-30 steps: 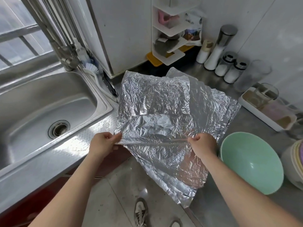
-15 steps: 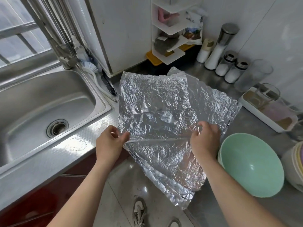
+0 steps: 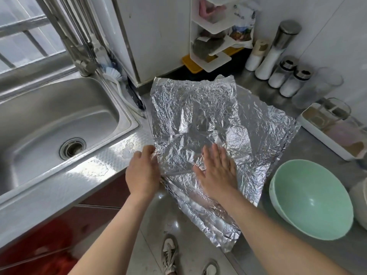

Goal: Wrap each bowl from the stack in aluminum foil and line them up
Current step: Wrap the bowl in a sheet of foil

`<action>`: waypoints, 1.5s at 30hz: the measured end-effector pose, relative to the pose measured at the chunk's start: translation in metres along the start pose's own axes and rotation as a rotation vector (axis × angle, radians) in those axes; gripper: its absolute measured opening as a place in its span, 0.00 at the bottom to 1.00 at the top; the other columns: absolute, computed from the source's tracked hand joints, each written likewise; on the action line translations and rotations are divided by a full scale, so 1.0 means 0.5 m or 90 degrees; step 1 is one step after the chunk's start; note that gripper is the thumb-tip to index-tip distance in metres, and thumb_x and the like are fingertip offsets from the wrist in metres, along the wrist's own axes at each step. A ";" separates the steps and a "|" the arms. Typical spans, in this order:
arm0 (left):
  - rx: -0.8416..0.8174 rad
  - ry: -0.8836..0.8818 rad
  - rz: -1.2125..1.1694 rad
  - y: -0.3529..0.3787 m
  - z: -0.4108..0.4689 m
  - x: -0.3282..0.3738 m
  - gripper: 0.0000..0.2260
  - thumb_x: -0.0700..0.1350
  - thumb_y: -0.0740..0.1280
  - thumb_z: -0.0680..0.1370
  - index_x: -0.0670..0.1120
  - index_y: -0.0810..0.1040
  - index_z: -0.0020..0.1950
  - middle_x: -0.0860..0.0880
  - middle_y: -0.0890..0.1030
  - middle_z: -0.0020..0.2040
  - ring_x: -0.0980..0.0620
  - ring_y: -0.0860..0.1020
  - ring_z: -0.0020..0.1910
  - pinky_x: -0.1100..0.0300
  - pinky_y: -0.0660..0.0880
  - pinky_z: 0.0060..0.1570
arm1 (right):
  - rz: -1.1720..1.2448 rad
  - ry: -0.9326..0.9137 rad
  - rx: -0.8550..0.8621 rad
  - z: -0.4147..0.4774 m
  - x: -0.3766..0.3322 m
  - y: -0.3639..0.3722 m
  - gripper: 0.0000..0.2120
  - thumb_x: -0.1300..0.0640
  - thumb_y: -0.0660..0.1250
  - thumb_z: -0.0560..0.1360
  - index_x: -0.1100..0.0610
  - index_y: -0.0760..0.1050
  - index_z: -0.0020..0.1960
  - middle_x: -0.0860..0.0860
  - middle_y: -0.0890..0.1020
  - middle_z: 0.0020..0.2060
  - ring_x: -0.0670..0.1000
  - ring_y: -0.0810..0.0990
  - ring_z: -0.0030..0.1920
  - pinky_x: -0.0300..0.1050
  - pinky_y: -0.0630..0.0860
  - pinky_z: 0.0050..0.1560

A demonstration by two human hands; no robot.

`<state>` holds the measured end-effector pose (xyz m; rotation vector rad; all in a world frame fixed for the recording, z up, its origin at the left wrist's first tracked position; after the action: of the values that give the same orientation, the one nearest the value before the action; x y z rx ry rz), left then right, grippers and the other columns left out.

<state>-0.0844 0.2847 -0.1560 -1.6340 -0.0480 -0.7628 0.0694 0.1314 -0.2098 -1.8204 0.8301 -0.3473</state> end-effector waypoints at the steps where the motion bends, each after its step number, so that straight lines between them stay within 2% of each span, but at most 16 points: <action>1: 0.023 0.073 -0.008 -0.001 0.000 0.033 0.14 0.41 0.64 0.80 0.49 0.74 0.65 0.46 0.78 0.50 0.48 0.74 0.44 0.56 0.68 0.40 | 0.006 0.004 0.002 0.003 -0.001 0.002 0.34 0.33 0.33 0.77 0.48 0.22 0.73 0.51 0.23 0.72 0.56 0.24 0.72 0.60 0.35 0.75; 3: -0.001 0.271 -0.009 0.031 -0.012 0.120 0.16 0.40 0.66 0.78 0.47 0.76 0.66 0.43 0.78 0.55 0.43 0.77 0.52 0.53 0.75 0.46 | 0.019 0.013 -0.002 0.009 -0.004 0.006 0.34 0.32 0.33 0.76 0.46 0.21 0.72 0.50 0.23 0.72 0.55 0.24 0.72 0.59 0.34 0.75; 4: -0.044 0.344 0.023 0.066 -0.019 0.149 0.17 0.43 0.65 0.80 0.48 0.74 0.69 0.42 0.76 0.64 0.41 0.75 0.62 0.49 0.74 0.57 | 0.026 0.013 -0.006 0.010 -0.004 0.007 0.34 0.32 0.34 0.76 0.45 0.22 0.72 0.49 0.23 0.72 0.54 0.24 0.72 0.59 0.33 0.75; 6: -0.181 0.338 0.111 0.139 -0.019 0.156 0.22 0.54 0.52 0.84 0.53 0.57 0.79 0.46 0.54 0.80 0.43 0.52 0.79 0.44 0.54 0.75 | 0.045 -0.006 -0.012 0.008 0.005 0.002 0.33 0.33 0.37 0.78 0.43 0.23 0.73 0.46 0.25 0.72 0.51 0.25 0.73 0.57 0.33 0.75; 8: -0.246 0.284 0.171 0.185 -0.014 0.121 0.26 0.61 0.41 0.83 0.57 0.41 0.79 0.48 0.37 0.79 0.47 0.35 0.77 0.46 0.39 0.76 | 0.069 -0.022 0.007 0.004 0.032 -0.010 0.31 0.35 0.38 0.80 0.43 0.26 0.74 0.43 0.27 0.73 0.48 0.27 0.74 0.54 0.33 0.75; 10: -0.238 0.294 0.205 0.199 -0.014 0.103 0.27 0.64 0.38 0.81 0.59 0.35 0.78 0.48 0.33 0.78 0.48 0.32 0.76 0.48 0.35 0.75 | 0.072 0.006 0.036 0.001 0.071 -0.018 0.31 0.35 0.37 0.80 0.46 0.26 0.75 0.42 0.28 0.74 0.47 0.29 0.74 0.53 0.34 0.74; 16: -0.249 0.288 0.235 0.206 -0.011 0.100 0.27 0.66 0.37 0.80 0.60 0.33 0.77 0.50 0.31 0.77 0.48 0.31 0.76 0.47 0.34 0.74 | 0.115 0.173 0.067 0.009 0.145 -0.022 0.35 0.34 0.35 0.78 0.52 0.29 0.76 0.49 0.33 0.77 0.51 0.34 0.76 0.56 0.38 0.76; 22: -0.307 0.294 0.248 0.184 -0.014 0.109 0.31 0.69 0.41 0.79 0.61 0.31 0.76 0.49 0.28 0.76 0.46 0.29 0.75 0.43 0.33 0.73 | 0.093 0.178 0.032 0.017 0.150 -0.027 0.36 0.34 0.35 0.78 0.54 0.29 0.76 0.51 0.33 0.76 0.52 0.34 0.77 0.57 0.39 0.76; 25: -0.330 0.350 0.222 0.160 -0.022 0.111 0.33 0.67 0.51 0.79 0.61 0.37 0.78 0.49 0.32 0.78 0.46 0.34 0.77 0.42 0.37 0.75 | 0.083 0.173 0.017 0.020 0.154 -0.030 0.36 0.35 0.36 0.79 0.55 0.29 0.76 0.51 0.33 0.77 0.53 0.34 0.77 0.57 0.40 0.76; 29: -0.234 0.539 0.216 0.113 -0.049 0.148 0.30 0.46 0.68 0.78 0.51 0.60 0.78 0.43 0.57 0.79 0.43 0.62 0.76 0.51 0.51 0.73 | 0.111 0.158 0.003 0.014 0.144 -0.051 0.35 0.35 0.41 0.80 0.50 0.28 0.76 0.50 0.32 0.76 0.53 0.32 0.76 0.62 0.39 0.75; 33: -0.285 0.515 0.288 0.128 -0.047 0.142 0.28 0.47 0.59 0.83 0.47 0.51 0.80 0.45 0.54 0.80 0.45 0.59 0.76 0.53 0.68 0.67 | 0.049 -0.042 0.068 -0.014 0.066 -0.092 0.36 0.41 0.53 0.80 0.38 0.30 0.75 0.45 0.27 0.74 0.49 0.28 0.74 0.60 0.38 0.74; 37: -0.220 0.522 0.219 0.111 -0.035 0.160 0.23 0.42 0.65 0.79 0.44 0.67 0.74 0.44 0.71 0.72 0.44 0.71 0.68 0.51 0.75 0.59 | 0.021 -0.130 0.088 -0.017 0.015 -0.075 0.27 0.52 0.56 0.82 0.40 0.50 0.77 0.46 0.46 0.78 0.48 0.48 0.78 0.56 0.54 0.74; 39: -0.064 0.397 0.124 0.079 -0.034 0.145 0.19 0.38 0.71 0.72 0.44 0.77 0.63 0.44 0.78 0.58 0.43 0.77 0.55 0.50 0.76 0.49 | -0.003 -0.155 0.129 -0.013 0.011 -0.075 0.21 0.55 0.58 0.82 0.45 0.63 0.74 0.47 0.60 0.76 0.51 0.60 0.76 0.59 0.60 0.73; 41: 0.032 0.084 0.008 0.045 -0.047 0.085 0.20 0.43 0.74 0.69 0.45 0.75 0.59 0.45 0.74 0.56 0.43 0.73 0.53 0.48 0.72 0.48 | -0.057 -0.196 0.151 -0.006 0.009 -0.078 0.17 0.57 0.63 0.79 0.50 0.73 0.67 0.49 0.70 0.71 0.54 0.69 0.71 0.59 0.66 0.71; 43: 0.003 -0.252 -0.110 0.041 -0.081 0.010 0.28 0.51 0.75 0.70 0.47 0.68 0.65 0.45 0.69 0.61 0.43 0.68 0.61 0.46 0.69 0.56 | -0.081 -0.226 0.159 0.001 0.004 -0.084 0.13 0.57 0.67 0.75 0.55 0.78 0.60 0.52 0.78 0.64 0.55 0.77 0.64 0.58 0.73 0.65; 45: -0.040 -0.444 -0.301 0.064 -0.102 -0.028 0.35 0.51 0.77 0.68 0.47 0.62 0.68 0.43 0.70 0.63 0.41 0.71 0.61 0.47 0.71 0.61 | -0.096 -0.242 0.193 0.006 0.004 -0.097 0.09 0.58 0.70 0.73 0.57 0.81 0.53 0.52 0.84 0.54 0.54 0.83 0.53 0.53 0.79 0.56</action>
<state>-0.1039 0.2371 -0.1903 -1.9060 -0.9396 -0.5035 0.0905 0.1420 -0.1675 -1.5977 0.3554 -0.1987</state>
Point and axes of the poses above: each hand's wrist, its own z-axis towards the middle knuckle, its own y-axis out of the palm, x = y × z, the point moved 6 cm from there along z, towards the middle knuckle
